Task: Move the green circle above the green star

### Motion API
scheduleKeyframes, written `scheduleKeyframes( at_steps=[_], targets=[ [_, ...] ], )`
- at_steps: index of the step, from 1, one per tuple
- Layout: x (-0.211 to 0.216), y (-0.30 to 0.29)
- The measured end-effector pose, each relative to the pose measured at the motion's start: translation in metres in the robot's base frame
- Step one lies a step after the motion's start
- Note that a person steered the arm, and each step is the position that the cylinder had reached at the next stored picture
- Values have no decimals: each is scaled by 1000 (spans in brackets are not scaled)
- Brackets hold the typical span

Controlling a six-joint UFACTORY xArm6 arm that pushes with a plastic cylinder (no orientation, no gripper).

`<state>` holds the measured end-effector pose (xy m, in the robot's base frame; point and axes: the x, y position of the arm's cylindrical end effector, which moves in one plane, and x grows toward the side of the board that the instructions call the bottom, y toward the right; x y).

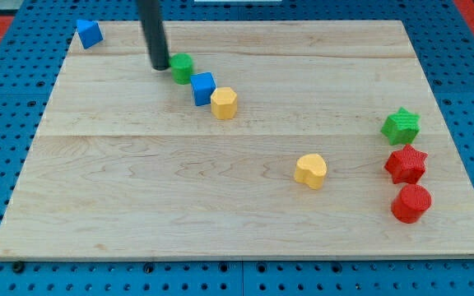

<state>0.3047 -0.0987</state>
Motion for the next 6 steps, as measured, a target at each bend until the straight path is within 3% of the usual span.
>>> scheduleKeyframes(
  at_steps=[2, 3, 4, 5, 6],
  targets=[
    [10, 169],
    [-10, 131],
    [-5, 86],
    [49, 159],
    [56, 254]
  ],
)
